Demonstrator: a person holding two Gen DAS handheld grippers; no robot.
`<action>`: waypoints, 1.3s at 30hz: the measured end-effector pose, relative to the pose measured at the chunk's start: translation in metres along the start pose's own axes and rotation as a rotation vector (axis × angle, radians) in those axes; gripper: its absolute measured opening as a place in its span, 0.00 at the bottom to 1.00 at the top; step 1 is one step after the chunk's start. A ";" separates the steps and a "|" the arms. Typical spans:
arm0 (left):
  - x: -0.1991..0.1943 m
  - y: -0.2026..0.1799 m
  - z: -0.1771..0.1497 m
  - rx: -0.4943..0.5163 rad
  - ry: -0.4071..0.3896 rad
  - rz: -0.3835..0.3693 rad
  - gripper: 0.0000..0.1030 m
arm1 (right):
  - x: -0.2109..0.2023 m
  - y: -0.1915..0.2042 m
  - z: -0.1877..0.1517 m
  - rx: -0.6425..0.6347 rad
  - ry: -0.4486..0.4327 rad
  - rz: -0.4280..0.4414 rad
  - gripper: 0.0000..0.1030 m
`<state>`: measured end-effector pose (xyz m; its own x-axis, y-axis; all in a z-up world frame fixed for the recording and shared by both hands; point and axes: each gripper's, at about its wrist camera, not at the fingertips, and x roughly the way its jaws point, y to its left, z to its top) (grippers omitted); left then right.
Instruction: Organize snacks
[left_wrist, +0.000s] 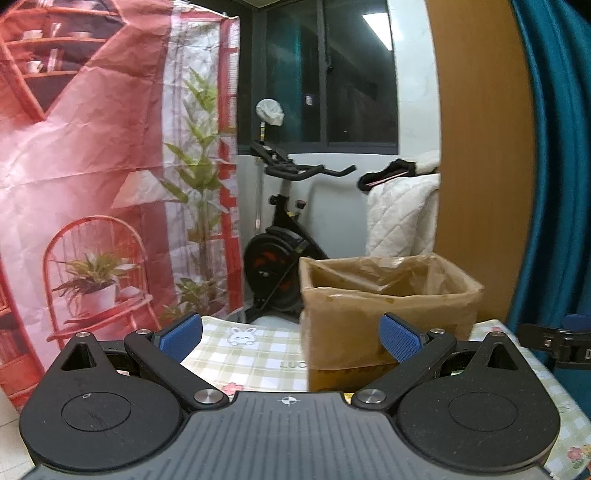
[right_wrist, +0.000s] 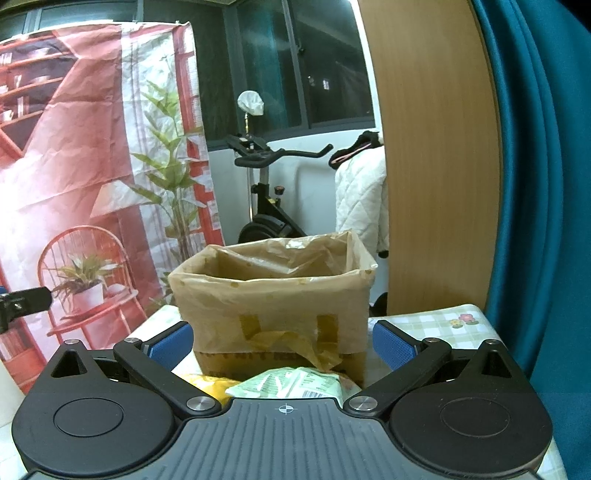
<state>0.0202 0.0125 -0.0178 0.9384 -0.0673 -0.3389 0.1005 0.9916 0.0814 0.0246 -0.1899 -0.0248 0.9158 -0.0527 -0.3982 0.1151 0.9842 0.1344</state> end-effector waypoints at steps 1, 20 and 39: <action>0.002 0.001 -0.001 -0.058 0.027 -0.011 1.00 | 0.003 -0.001 -0.001 0.002 -0.001 -0.006 1.00; 0.071 0.016 -0.038 -0.071 0.071 -0.017 0.94 | 0.079 -0.003 -0.042 -0.066 0.090 -0.017 1.00; 0.089 0.023 -0.091 -0.109 0.210 -0.078 0.80 | 0.114 0.061 -0.128 -0.163 0.260 0.200 0.98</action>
<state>0.0763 0.0395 -0.1317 0.8387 -0.1314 -0.5285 0.1234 0.9911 -0.0507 0.0864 -0.1147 -0.1783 0.7831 0.1681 -0.5987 -0.1388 0.9857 0.0951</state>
